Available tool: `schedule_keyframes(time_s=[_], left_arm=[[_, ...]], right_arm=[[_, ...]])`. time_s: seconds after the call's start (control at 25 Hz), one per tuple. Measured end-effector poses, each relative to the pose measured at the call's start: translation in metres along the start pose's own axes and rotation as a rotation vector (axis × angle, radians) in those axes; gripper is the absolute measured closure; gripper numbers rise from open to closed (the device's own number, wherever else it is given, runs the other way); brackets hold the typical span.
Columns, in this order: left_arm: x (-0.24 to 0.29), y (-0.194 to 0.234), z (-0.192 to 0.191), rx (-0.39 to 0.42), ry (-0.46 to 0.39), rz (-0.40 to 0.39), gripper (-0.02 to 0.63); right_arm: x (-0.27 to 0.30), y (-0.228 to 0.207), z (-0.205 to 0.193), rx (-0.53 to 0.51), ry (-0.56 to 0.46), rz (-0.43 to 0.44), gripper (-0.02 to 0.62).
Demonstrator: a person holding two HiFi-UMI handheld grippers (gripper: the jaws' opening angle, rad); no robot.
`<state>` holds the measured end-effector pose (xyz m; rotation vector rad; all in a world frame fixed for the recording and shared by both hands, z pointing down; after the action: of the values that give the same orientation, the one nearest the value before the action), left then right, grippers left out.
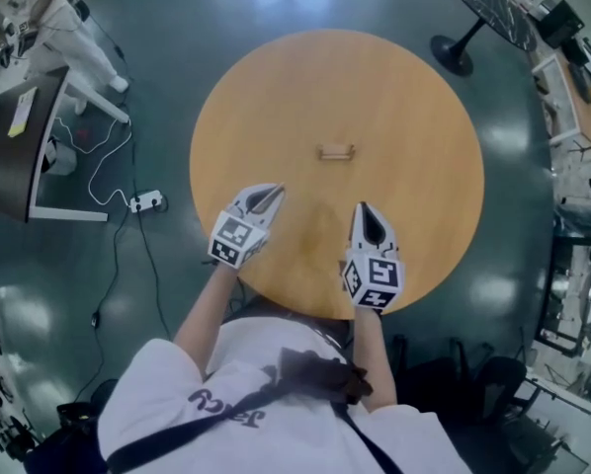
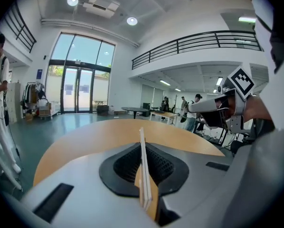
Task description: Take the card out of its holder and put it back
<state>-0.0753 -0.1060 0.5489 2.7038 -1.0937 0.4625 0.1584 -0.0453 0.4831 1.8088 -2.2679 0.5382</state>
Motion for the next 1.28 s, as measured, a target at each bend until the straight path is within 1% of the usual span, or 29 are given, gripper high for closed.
schedule_keyframes(time_s=[0.28,0.52,0.68,0.8,0.96,1.12,1.28], left_arm=[[-0.003,0.046,-0.005,0.051,0.05,0.057,0.577],[0.013,0.086,-0.004,0.125,0.056,0.046,0.577],[0.026,0.107,0.003,0.153,0.052,0.014,0.577],[0.04,0.115,0.014,0.169,0.039,-0.015,0.577],[0.062,0.117,0.025,0.194,0.042,-0.06,0.577],[0.082,0.114,0.031,0.188,0.035,-0.12,0.577],[0.101,0.103,0.046,0.192,0.018,-0.178,0.577]], right_arm=[[0.009,-0.009,-0.003,0.025,0.013,-0.013,0.588],[0.016,-0.02,-0.011,0.056,0.039,-0.032,0.588],[0.018,-0.024,-0.012,0.065,0.05,-0.04,0.588],[0.019,-0.028,-0.014,0.071,0.058,-0.044,0.588],[0.02,-0.032,-0.015,0.081,0.067,-0.051,0.588],[0.023,-0.034,-0.016,0.085,0.073,-0.055,0.588],[0.024,-0.039,-0.016,0.091,0.079,-0.061,0.588]])
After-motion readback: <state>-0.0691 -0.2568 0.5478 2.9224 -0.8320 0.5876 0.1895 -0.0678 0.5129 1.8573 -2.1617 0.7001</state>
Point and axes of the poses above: the fingertips, and each gripper's own axes: x forward along the fingers, y to its left, z out of its top, the point moved 8 cm from there along -x, backward along the fingers, and after that the axes turned 1 degree about x, right-handed, at the moved point
